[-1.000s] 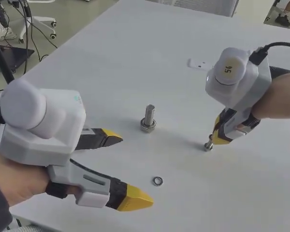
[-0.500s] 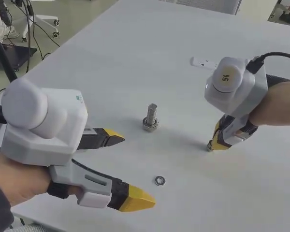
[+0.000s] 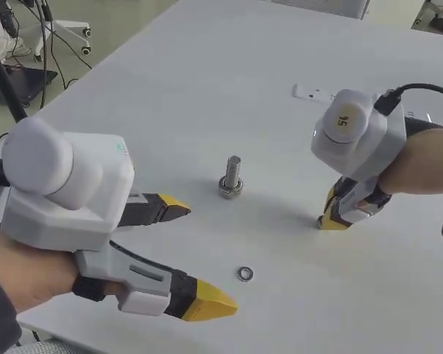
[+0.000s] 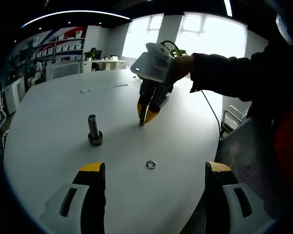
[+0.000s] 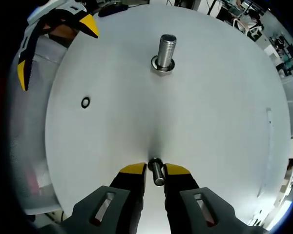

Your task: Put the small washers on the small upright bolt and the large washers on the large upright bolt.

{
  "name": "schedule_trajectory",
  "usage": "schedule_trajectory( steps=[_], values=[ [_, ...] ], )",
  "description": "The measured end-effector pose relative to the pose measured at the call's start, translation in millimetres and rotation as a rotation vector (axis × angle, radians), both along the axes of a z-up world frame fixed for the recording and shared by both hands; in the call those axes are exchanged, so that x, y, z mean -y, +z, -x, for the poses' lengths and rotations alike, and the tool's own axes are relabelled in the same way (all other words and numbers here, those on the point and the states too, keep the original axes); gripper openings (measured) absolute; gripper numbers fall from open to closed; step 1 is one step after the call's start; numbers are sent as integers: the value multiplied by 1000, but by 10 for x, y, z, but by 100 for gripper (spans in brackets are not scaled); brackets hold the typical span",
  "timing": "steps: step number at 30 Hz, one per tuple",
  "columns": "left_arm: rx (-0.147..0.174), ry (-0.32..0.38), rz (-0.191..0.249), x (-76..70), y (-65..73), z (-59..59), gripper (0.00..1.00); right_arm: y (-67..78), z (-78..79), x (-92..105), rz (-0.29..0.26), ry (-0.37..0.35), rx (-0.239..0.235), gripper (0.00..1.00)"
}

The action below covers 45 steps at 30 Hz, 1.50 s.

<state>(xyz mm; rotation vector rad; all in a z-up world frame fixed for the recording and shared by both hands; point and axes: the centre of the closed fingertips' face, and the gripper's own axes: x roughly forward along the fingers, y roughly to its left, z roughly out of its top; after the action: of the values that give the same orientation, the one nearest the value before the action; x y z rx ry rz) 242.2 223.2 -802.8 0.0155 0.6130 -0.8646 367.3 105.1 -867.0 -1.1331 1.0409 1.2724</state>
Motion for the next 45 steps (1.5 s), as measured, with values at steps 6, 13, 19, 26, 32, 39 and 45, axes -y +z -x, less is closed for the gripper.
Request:
schedule_trajectory(
  steps=[6, 13, 19, 26, 32, 39, 45],
  values=[
    [0, -1, -1, 3, 1, -1, 84, 20, -13, 0, -6, -2, 3, 17],
    [-1, -1, 0, 4, 4, 0, 84, 57, -24, 25, -11, -8, 10, 18],
    [1, -3, -1, 7, 5, 0, 84, 112, -30, 80, -19, -25, 21, 19],
    [2, -6, -2, 12, 7, 8, 84, 138, -23, 153, -27, -51, 23, 20],
    [3, -7, -2, 12, 7, 9, 84, 165, 8, 233, -32, -66, 27, 20],
    [3, -8, -3, 16, 5, 17, 84, 161, 94, 302, -36, -82, 24, 20],
    [5, -11, -3, 22, 6, 22, 84, 182, 206, 328, -48, -92, 18, 20]
  ],
)
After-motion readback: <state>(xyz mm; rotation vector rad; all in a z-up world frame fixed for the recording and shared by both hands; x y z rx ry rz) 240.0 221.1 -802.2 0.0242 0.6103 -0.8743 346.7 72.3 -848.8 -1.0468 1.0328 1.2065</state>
